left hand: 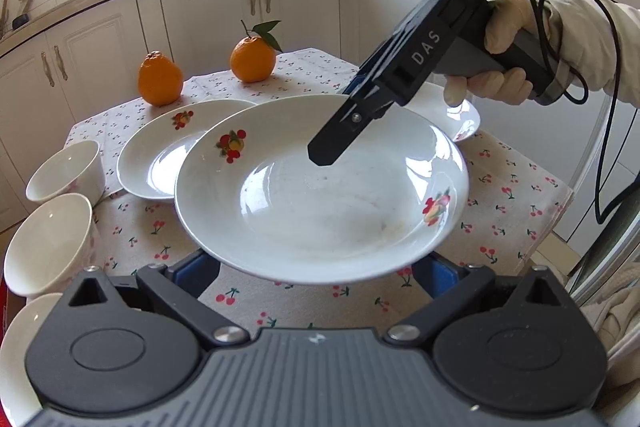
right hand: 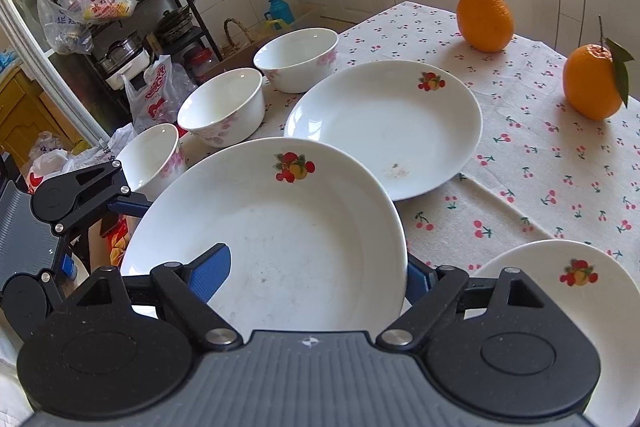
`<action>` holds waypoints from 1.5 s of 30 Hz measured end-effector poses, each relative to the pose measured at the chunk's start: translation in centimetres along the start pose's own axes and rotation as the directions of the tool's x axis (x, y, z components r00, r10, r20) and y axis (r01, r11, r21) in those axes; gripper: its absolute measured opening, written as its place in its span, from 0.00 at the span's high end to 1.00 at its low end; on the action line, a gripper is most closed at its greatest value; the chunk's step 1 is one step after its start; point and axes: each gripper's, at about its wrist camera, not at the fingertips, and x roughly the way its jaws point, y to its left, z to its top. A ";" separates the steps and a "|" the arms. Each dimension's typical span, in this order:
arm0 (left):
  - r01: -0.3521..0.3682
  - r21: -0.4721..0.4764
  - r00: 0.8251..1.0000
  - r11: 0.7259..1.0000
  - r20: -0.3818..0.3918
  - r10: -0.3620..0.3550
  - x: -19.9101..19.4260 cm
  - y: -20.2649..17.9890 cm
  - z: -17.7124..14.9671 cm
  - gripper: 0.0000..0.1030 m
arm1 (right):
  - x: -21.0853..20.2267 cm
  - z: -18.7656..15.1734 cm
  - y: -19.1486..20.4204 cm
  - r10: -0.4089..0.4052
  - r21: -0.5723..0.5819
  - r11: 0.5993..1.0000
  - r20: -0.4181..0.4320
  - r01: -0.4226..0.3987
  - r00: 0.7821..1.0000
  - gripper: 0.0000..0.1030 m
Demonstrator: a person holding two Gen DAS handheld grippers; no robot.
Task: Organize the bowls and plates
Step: 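Lift the large plate with the right gripper toward another plate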
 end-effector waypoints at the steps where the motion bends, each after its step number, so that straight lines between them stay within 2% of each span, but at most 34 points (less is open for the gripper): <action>1: 0.007 0.007 1.000 1.000 0.001 -0.007 0.1 -0.3 0.3 0.02 | -0.2 -0.1 -0.2 -0.006 0.004 1.000 0.003 0.006 1.000 0.12; 24: 0.180 0.124 0.984 0.976 -0.009 -0.180 7.2 -4.0 5.7 0.02 | -7.3 -5.0 -6.8 -0.175 0.159 0.974 0.079 0.161 0.981 0.12; 33: 0.218 0.150 0.976 0.964 -0.029 -0.216 9.7 -4.9 6.9 0.02 | -8.6 -6.5 -8.7 -0.216 0.210 0.959 0.098 0.192 0.971 0.12; 45: 0.238 0.161 0.971 0.958 -0.039 -0.235 10.8 -5.5 7.7 0.02 | -8.6 -7.5 -10.2 -0.240 0.253 0.944 0.094 0.210 0.966 0.12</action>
